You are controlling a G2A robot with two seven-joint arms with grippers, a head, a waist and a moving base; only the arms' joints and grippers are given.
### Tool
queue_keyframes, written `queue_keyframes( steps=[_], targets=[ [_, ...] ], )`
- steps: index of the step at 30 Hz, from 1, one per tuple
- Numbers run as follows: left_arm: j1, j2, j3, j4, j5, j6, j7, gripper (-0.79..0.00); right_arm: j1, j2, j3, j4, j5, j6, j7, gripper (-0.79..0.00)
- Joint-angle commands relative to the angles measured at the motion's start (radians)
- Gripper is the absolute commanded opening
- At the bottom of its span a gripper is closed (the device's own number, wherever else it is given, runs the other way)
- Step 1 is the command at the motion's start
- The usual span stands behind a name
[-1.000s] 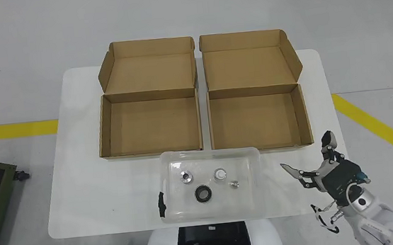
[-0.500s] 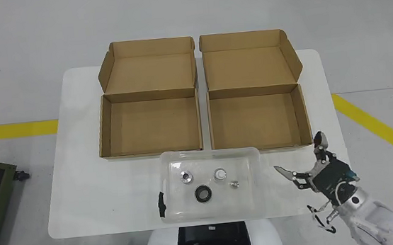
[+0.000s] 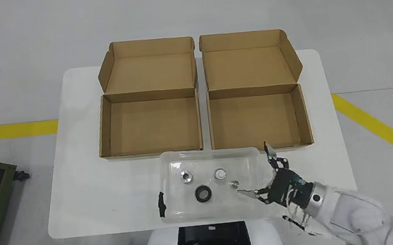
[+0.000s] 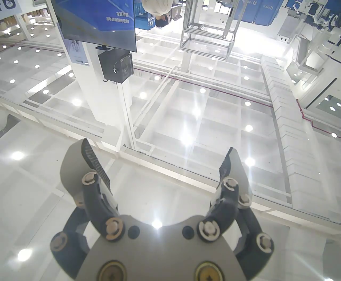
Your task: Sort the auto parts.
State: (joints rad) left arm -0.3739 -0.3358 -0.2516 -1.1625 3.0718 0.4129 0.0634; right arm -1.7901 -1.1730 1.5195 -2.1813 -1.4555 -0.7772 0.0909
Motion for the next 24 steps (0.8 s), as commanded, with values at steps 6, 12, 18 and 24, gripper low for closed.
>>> queue_keyframes(
  steps=[6,12,18,24],
  targets=[
    [0.0,0.0,0.0,0.0,0.0,0.0,0.0,0.0,0.07,0.004,-0.112,0.005,-0.003,-0.076,0.112,0.0],
    [0.0,0.0,0.0,0.0,0.0,0.0,0.0,0.0,0.145,0.005,-0.195,0.045,-0.031,-0.086,0.179,0.0],
    [0.0,0.0,0.0,0.0,0.0,0.0,0.0,0.0,0.195,0.007,-0.243,0.091,-0.052,-0.092,0.218,0.0],
    [0.0,0.0,0.0,0.0,0.0,0.0,0.0,0.0,0.228,0.011,-0.261,0.115,-0.064,-0.093,0.246,0.0]
  ],
)
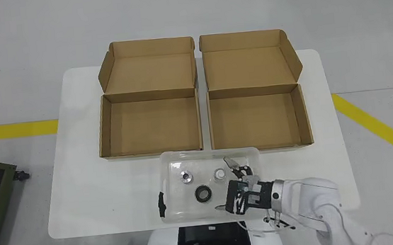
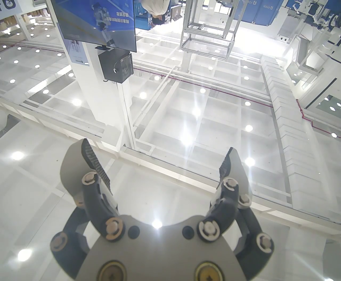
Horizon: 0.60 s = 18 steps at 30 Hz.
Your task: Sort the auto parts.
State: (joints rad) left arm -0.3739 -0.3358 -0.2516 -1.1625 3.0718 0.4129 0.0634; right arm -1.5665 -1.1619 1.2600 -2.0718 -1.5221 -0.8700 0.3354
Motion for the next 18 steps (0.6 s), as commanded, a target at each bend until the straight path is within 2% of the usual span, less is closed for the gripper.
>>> queue_keyframes(
  steps=[1,3,7,11,18],
  targets=[
    [0.0,0.0,0.0,0.0,0.0,0.0,0.0,0.0,0.011,0.001,-0.004,0.012,0.004,-0.001,0.006,0.0],
    [0.0,0.0,0.0,0.0,0.0,0.0,0.0,0.0,0.023,0.002,-0.012,0.025,0.008,0.002,0.01,-0.065],
    [0.0,0.0,0.0,0.0,0.0,0.0,0.0,0.0,0.048,0.002,-0.024,0.049,0.018,0.016,0.019,-0.04],
    [0.0,0.0,0.0,0.0,0.0,0.0,0.0,0.0,0.066,0.004,-0.038,0.069,0.019,0.024,0.022,-0.077],
    [0.0,0.0,0.0,0.0,0.0,0.0,0.0,0.0,0.088,0.007,-0.052,0.11,0.013,0.039,0.009,-0.249]
  ],
)
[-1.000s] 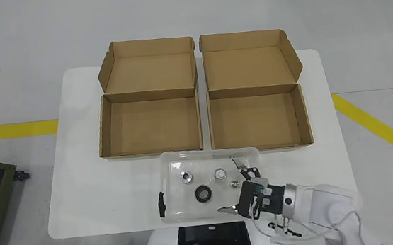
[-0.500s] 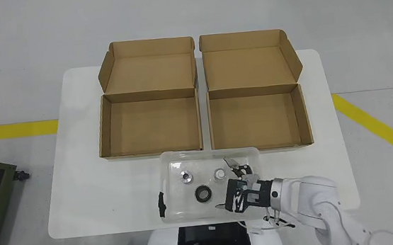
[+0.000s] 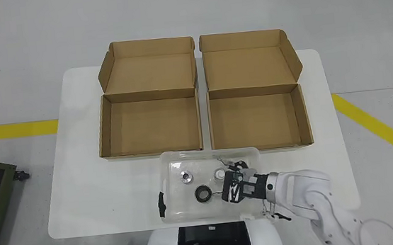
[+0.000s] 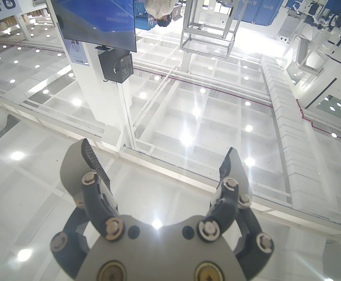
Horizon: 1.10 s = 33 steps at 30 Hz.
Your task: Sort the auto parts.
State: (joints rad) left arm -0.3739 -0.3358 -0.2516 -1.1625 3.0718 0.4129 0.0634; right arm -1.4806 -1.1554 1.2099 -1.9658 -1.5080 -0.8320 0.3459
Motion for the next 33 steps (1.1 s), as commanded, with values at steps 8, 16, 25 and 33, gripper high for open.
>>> queue_keyframes(
  steps=[8,16,25,33],
  targets=[
    [0.0,0.0,0.0,0.0,0.0,0.0,0.0,0.0,0.013,0.006,-0.007,0.028,0.008,0.001,-0.013,-0.44],
    [0.0,0.0,0.0,0.0,0.0,0.0,0.0,0.0,0.023,0.015,0.005,0.011,0.024,-0.025,-0.009,-0.785],
    [0.0,0.0,0.0,0.0,0.0,0.0,0.0,0.0,0.011,0.032,0.058,-0.108,0.074,-0.078,0.037,-0.785],
    [0.0,0.0,0.0,0.0,0.0,0.0,0.0,0.0,0.009,0.04,0.1,-0.134,0.242,-0.117,-0.082,-0.785]
  ],
)
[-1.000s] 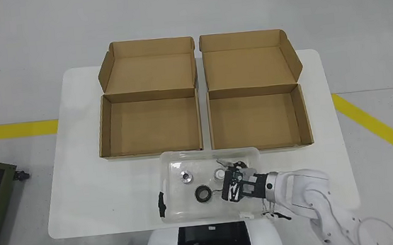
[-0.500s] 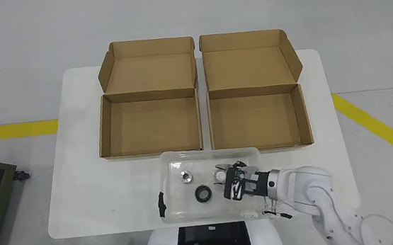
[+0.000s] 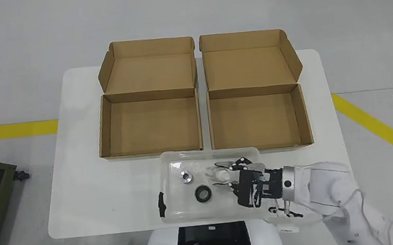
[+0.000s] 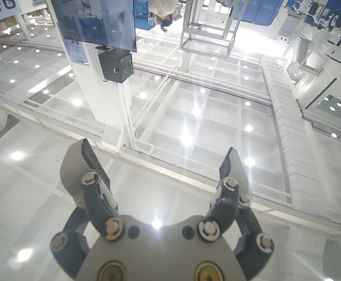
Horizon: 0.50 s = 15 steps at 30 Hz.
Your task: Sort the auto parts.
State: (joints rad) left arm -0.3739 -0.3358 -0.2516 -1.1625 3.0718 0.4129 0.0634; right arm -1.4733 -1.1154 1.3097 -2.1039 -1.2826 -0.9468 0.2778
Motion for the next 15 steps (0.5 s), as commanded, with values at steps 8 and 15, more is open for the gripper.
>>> queue_keyframes(
  steps=[8,15],
  targets=[
    [0.0,0.0,0.0,0.0,0.0,0.0,0.0,0.0,0.045,-0.006,-0.049,0.036,0.153,0.03,-0.121,-0.785],
    [0.0,0.0,0.0,0.0,0.0,0.0,0.0,0.0,0.116,-0.017,-0.089,0.037,0.226,0.112,-0.181,-0.785]
  ],
)
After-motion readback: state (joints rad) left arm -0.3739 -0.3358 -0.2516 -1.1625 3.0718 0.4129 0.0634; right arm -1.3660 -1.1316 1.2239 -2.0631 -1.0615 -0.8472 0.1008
